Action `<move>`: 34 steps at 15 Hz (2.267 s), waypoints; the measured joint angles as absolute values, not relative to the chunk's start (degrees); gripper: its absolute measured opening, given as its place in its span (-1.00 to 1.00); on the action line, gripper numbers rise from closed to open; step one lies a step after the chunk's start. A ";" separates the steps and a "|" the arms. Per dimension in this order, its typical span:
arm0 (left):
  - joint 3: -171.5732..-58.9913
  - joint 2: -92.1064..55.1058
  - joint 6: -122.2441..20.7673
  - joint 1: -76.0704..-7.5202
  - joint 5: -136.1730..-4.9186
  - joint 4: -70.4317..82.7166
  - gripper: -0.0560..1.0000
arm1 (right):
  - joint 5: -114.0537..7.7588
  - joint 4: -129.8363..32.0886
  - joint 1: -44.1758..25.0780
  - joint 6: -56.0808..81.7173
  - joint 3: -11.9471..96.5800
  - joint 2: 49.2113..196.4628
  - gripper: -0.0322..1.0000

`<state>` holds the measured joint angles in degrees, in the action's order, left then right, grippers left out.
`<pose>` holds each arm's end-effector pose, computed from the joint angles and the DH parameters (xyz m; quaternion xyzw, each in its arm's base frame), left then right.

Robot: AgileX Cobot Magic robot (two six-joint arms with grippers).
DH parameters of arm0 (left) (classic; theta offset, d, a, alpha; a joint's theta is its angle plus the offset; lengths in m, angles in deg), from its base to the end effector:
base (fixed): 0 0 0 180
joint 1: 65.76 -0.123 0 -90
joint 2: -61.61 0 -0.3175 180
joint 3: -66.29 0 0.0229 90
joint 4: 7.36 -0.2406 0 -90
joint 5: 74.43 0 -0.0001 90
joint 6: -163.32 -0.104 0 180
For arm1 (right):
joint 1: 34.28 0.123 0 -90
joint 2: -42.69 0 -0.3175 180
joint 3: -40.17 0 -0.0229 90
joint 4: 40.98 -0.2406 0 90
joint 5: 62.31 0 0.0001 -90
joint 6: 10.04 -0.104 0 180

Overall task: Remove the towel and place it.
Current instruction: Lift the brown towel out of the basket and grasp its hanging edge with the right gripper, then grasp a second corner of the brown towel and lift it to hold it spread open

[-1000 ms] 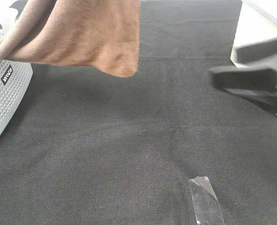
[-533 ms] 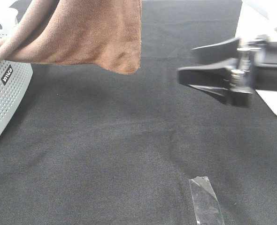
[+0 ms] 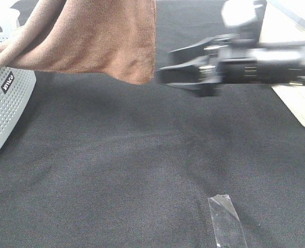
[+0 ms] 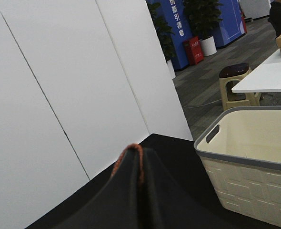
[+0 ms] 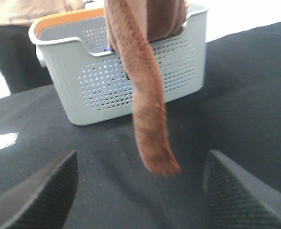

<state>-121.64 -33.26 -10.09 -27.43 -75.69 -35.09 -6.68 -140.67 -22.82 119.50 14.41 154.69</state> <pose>0.2894 -0.2301 0.4825 0.3409 0.5894 -0.1129 0.7236 0.3240 0.1521 0.2210 -0.4361 0.6871 0.3609 0.4555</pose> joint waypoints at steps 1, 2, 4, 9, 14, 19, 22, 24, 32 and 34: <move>-121.64 -33.26 -10.09 -27.43 -75.69 -35.09 -0.89 | -7.83 -140.67 -21.44 119.50 16.30 156.13 0.42; -121.64 -33.26 -10.09 -27.43 -75.69 -35.20 -0.89 | -8.63 -140.67 -20.13 119.50 18.02 157.44 0.42; -121.64 -33.26 -10.09 -27.43 -75.69 -35.26 -0.89 | -9.26 -140.67 -18.69 119.44 21.23 159.79 0.42; -121.64 -33.26 -10.09 -27.43 -75.69 -35.26 -0.89 | -9.66 -140.67 -18.12 118.36 24.21 162.66 0.40; -121.64 -33.26 -10.09 -27.43 -75.58 -36.18 -0.89 | -9.26 -140.67 -18.12 116.81 24.21 163.17 -0.77; -122.15 -33.38 -9.86 -27.54 -70.53 -36.40 -0.89 | -14.07 -136.32 -18.12 103.00 24.21 158.99 -0.94; -126.17 -33.66 -2.07 -30.75 -65.38 -35.32 -0.89 | -22.84 -116.61 -18.12 86.96 25.58 150.86 -0.94; -126.97 -33.66 4.29 -33.62 -64.80 -34.97 -0.89 | -23.01 -101.54 -18.12 74.98 29.99 147.65 -0.94; -134.70 -33.61 7.16 -34.59 -63.26 -34.86 -0.89 | 6.44 -56.56 -18.12 53.84 70.79 146.04 -0.94; -136.99 -34.24 7.27 -34.59 -63.14 -34.86 -0.89 | 6.96 -52.95 -18.12 53.84 78.35 146.04 -0.94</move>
<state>-136.99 -34.24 7.27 -34.59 -63.14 -34.86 6.96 -52.95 -18.12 53.84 78.35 146.04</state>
